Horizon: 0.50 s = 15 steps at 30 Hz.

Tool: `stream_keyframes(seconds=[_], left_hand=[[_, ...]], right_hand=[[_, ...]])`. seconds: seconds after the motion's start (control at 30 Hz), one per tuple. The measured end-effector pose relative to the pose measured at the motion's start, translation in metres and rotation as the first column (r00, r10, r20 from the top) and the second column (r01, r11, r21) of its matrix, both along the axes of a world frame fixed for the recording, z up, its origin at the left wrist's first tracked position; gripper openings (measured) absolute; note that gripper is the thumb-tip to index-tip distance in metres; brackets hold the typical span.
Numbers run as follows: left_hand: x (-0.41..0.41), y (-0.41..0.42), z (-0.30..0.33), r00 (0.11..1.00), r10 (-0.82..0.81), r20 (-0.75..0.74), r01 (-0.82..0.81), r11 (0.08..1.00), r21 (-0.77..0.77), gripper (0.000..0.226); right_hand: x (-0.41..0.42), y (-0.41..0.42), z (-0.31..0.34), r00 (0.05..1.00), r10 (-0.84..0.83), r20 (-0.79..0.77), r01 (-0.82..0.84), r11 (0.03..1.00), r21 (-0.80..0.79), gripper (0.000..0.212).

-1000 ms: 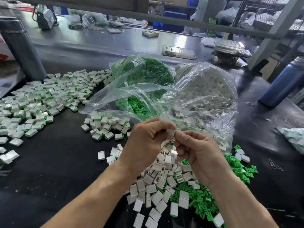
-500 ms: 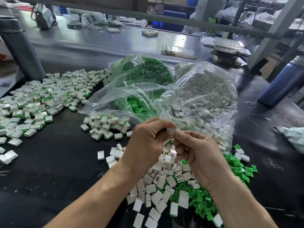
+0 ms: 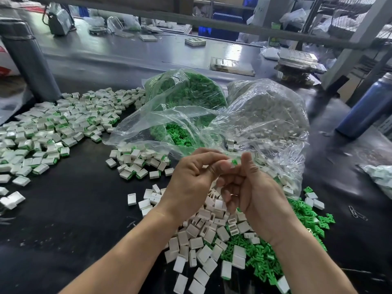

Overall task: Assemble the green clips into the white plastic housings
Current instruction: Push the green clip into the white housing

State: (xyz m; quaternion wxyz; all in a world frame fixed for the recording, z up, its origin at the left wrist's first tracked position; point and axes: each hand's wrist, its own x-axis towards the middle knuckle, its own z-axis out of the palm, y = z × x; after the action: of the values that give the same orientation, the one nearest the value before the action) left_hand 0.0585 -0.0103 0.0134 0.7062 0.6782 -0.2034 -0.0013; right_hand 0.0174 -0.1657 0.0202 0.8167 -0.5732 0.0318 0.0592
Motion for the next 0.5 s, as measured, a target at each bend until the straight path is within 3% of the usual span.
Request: stream_keyframes(seconds=[0.13,0.3,0.5], left_hand=[[-0.004,-0.004,0.001,0.996,-0.062,-0.058,0.056,0.994,-0.090,0.014],[-0.004,-0.006,-0.002,0.998,-0.055,-0.023,0.055,0.998,-0.030,0.011],[-0.005,-0.006,-0.003,0.988,-0.147,-0.047,0.146,0.989,-0.011,0.006]], right_hand=[[-0.003,0.007,-0.002,0.995,-0.049,0.092,0.060,0.991,-0.121,0.065],[-0.005,0.011,-0.003,0.982,-0.124,0.140,0.154,0.960,-0.235,0.068],[-0.010,0.012,0.001,0.992,-0.089,0.087,0.111,0.948,-0.300,0.069]])
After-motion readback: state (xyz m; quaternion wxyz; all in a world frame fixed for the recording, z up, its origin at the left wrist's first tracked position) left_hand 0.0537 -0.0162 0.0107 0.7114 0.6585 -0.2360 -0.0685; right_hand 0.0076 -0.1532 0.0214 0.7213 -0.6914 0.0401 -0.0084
